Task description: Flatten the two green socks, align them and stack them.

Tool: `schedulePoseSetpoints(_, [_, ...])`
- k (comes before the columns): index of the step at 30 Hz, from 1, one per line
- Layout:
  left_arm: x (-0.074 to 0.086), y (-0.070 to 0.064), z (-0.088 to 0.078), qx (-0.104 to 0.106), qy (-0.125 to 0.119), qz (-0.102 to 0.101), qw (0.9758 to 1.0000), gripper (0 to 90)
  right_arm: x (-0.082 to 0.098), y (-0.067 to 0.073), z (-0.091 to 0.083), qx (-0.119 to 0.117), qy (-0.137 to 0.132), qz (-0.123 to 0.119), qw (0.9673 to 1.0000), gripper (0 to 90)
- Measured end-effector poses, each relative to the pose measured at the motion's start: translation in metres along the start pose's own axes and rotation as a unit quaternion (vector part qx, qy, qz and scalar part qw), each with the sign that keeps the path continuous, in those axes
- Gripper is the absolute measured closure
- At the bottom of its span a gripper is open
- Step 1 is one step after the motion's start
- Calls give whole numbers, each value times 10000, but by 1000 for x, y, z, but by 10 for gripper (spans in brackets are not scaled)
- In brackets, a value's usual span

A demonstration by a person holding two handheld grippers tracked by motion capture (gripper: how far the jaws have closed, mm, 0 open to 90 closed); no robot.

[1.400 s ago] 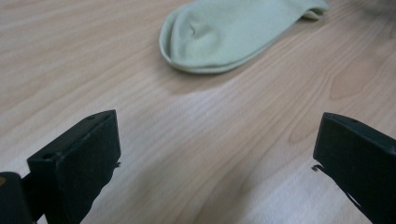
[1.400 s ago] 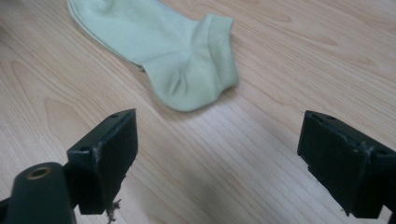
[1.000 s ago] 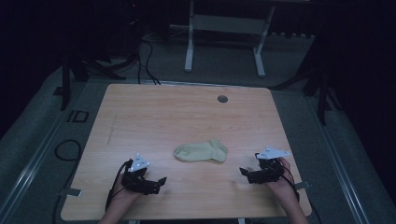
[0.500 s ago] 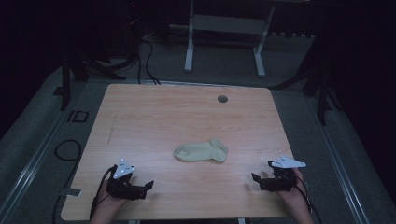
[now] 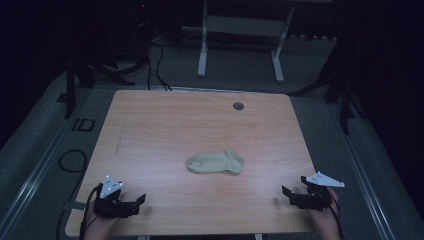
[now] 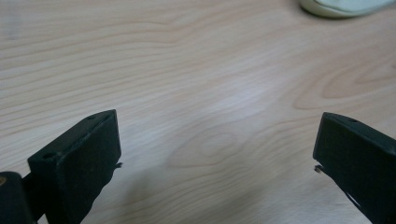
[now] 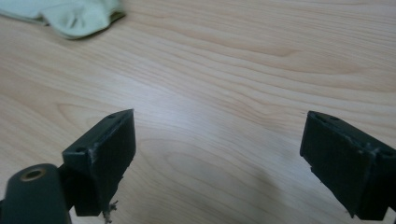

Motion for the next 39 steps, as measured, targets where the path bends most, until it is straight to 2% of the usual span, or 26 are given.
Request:
schedulePoseSetpoints(5, [2,12,-8,-188,-205,-204,9994,11,5,-9,-5,263,-110,169,9994,105])
schedulePoseSetpoints(11, [4,26,-16,-394,-430,-407,9975,11,7,-16,-10,484,-379,369,9974,106])
schedulePoseSetpoints(15, [7,34,-21,-622,-597,-478,9951,11,8,-17,-10,597,-439,358,9966,105])
schedulePoseSetpoints(21, [6,39,-27,-710,-806,-652,9921,11,9,-18,-9,669,-487,354,9959,106])
schedulePoseSetpoints(28, [2,42,-26,-962,-953,-589,9890,11,9,-23,-7,810,-514,373,9947,105])
schedulePoseSetpoints(30, [0,43,-25,-1050,-987,-635,9875,11,8,-25,-8,842,-563,384,9941,105])
schedulePoseSetpoints(31, [0,43,-25,-1050,-987,-635,9875,11,8,-25,-8,861,-586,379,9938,106])
schedulePoseSetpoints(34, [0,46,-25,-1164,-1079,-678,9850,11,8,-27,-8,916,-622,426,9929,106])
schedulePoseSetpoints(37, [0,47,-25,-1195,-1090,-668,9846,11,7,-27,-9,928,-674,445,9924,108])
schedulePoseSetpoints(38, [0,47,-27,-1244,-1170,-689,9829,11,7,-26,-9,932,-663,447,9924,109])
schedulePoseSetpoints(39, [0,48,-28,-1266,-1199,-697,9822,11,7,-26,-9,927,-659,430,9926,109])
Point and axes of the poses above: each handheld gripper's, and its own axes: z roughly forward along the jaws, x roughly out of its underside, y roughly to its left, the point moved 4 cm from there along z, roughly forward along the jaws, and after that the axes turned 10 degrees about -z, right-handed, at the moved point
